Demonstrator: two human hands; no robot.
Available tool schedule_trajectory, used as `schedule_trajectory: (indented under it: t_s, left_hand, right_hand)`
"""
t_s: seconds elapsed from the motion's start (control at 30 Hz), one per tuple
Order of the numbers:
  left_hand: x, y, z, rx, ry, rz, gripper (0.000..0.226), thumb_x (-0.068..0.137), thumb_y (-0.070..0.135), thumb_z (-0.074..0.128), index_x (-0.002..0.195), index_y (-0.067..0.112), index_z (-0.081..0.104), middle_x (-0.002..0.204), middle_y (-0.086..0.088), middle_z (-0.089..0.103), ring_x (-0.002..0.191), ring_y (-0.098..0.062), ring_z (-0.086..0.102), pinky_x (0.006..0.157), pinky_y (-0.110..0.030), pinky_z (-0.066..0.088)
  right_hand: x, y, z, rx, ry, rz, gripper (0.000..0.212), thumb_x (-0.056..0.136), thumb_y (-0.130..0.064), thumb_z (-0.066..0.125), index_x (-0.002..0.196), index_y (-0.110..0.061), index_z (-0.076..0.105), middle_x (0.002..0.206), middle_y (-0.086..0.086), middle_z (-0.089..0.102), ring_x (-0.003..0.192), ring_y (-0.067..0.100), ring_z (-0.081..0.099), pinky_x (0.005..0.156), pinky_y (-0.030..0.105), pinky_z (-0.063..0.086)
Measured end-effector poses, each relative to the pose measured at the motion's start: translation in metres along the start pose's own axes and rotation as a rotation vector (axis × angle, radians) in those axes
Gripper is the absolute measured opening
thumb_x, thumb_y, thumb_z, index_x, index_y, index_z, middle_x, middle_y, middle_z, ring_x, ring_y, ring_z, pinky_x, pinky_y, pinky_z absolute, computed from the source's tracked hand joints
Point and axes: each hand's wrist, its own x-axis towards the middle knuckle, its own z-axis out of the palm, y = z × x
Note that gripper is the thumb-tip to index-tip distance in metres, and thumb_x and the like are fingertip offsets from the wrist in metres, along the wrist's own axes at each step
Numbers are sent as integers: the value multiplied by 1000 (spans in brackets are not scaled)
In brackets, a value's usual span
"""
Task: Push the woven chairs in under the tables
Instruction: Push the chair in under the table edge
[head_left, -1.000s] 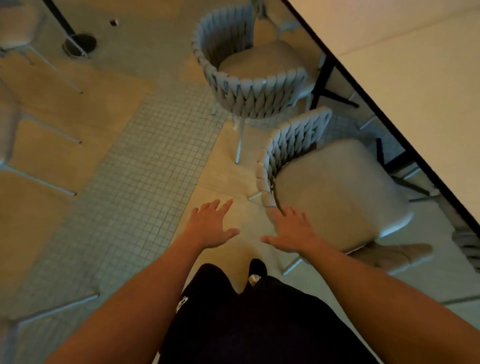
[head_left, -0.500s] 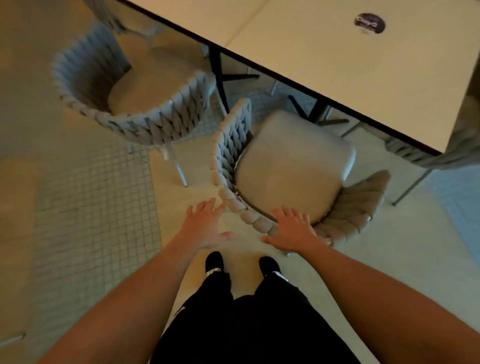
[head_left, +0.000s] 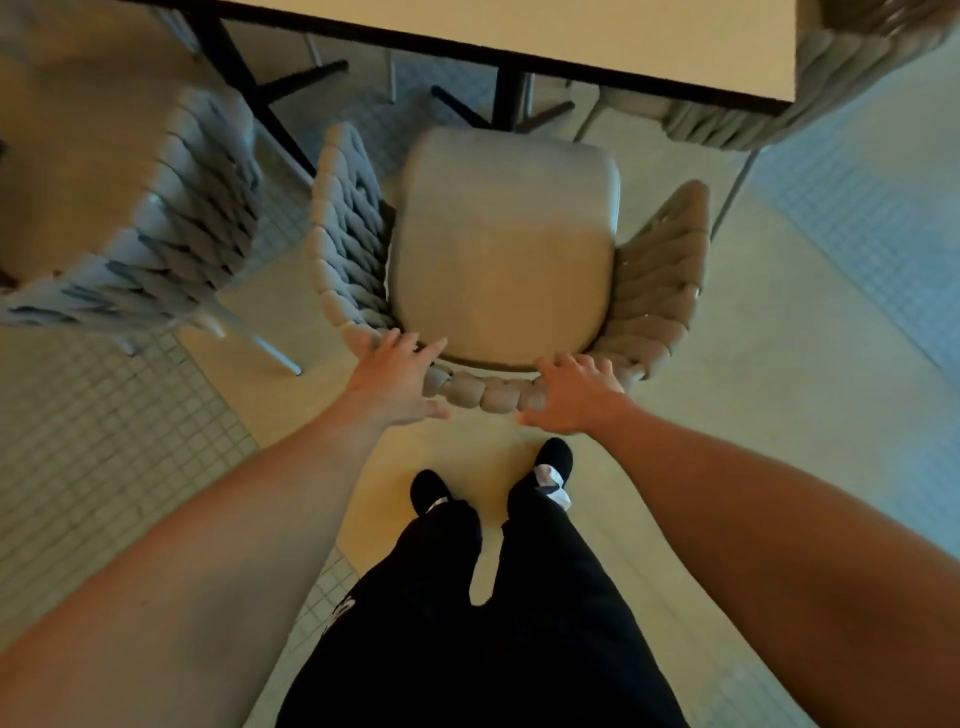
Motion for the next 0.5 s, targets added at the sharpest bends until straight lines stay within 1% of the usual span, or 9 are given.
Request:
schedule_trajectory:
  t_s: [0.13,0.2,0.23,0.27,0.3,0.33,0.37,0.43,0.5]
  left_hand:
    - [22,0,0,77,-102,43,98,73,77,66,155,38,27,151,-2,44,144,-31,32,118,-65,2]
    - [26,3,-1,105,-160,44,81,76,71,69,145,40,41,137,1,55,136,-29,44,116,-67,3]
    - [25,4,-2,124,-169,45,62,78,63,71,133,41,51,127,3,60,131,-28,50,117,-68,5]
    - [24,5,-2,144,-164,38,38,81,53,72,114,42,56,115,5,62,124,-26,54,117,-68,8]
    - [23,5,-3,155,-172,23,22,82,43,72,95,41,54,105,7,63,118,-25,58,116,-67,11]
    - [23,7,-5,165,-178,10,22,83,37,70,82,39,49,98,8,62,113,-24,59,115,-66,15]
    - [23,10,-9,171,-189,10,27,83,33,69,75,37,44,94,8,62,109,-23,60,113,-65,18]
    - [26,13,-17,181,-185,7,32,83,32,69,71,35,40,89,8,57,106,-23,60,111,-63,23]
    - [27,13,-21,190,-201,-2,28,83,33,70,74,35,44,87,8,54,106,-24,59,109,-62,26]
  right_hand:
    - [12,2,11,3,-73,23,78,82,-77,54,141,-26,47,141,4,54,133,33,47,110,55,31]
    - [15,2,15,-18,-89,26,73,83,-74,55,137,-26,51,138,3,57,131,32,49,110,52,32]
    - [14,1,17,-38,-90,30,71,83,-74,56,135,-26,52,137,3,58,131,31,50,110,51,33]
    - [14,-2,18,-63,-90,35,71,83,-74,57,135,-26,52,136,3,59,130,30,50,109,49,34]
    - [14,-4,20,-93,-87,39,72,83,-75,56,136,-26,52,135,3,60,129,30,51,108,47,36]
    - [13,-6,21,-127,-78,40,73,84,-77,55,137,-26,52,134,3,61,128,29,52,106,46,37]
    - [12,-7,22,-163,-60,39,74,86,-77,53,137,-25,52,132,3,62,125,29,54,103,44,39]
    - [11,-7,19,-206,-17,39,73,88,-77,50,136,-23,53,129,4,64,121,29,57,99,43,41]
    - [10,-7,17,-203,-2,42,71,90,-76,48,136,-22,52,129,5,64,121,30,57,100,44,42]
